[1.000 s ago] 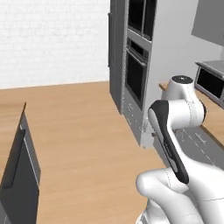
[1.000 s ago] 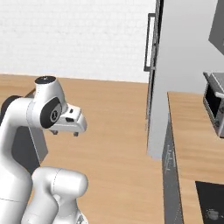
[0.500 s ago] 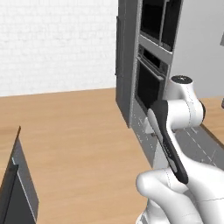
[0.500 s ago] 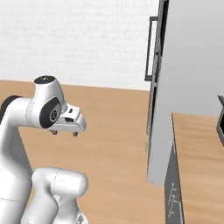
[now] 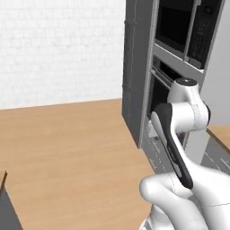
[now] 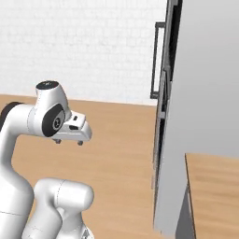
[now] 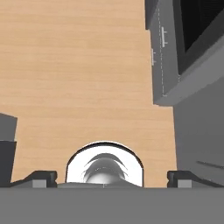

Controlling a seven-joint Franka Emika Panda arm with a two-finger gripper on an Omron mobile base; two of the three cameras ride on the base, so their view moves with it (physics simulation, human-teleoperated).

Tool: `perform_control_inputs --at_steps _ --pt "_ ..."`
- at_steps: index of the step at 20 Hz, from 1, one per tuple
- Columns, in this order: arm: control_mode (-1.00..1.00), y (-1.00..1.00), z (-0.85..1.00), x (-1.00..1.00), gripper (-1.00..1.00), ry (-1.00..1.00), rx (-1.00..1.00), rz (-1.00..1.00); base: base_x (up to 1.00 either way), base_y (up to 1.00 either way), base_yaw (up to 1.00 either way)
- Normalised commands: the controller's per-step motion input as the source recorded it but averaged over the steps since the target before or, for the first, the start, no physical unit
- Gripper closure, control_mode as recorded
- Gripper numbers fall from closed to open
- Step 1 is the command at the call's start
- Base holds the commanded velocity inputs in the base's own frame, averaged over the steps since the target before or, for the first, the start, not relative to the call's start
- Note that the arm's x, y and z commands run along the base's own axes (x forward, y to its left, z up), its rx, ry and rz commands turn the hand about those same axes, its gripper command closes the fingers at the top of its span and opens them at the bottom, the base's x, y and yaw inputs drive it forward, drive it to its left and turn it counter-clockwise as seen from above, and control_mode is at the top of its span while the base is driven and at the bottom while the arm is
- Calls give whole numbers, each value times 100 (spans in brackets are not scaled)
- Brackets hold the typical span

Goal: Navigate to the fridge.

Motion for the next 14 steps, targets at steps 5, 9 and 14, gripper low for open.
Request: perform_control_inputs --at_steps 5,9,14 --pt "100 0 0 0 -100 0 0 0 100 13 -17" --pt "100 0 0 0 -100 0 0 0 100 32 -26" --pt "100 0 0 0 -100 0 0 0 100 44 -28"
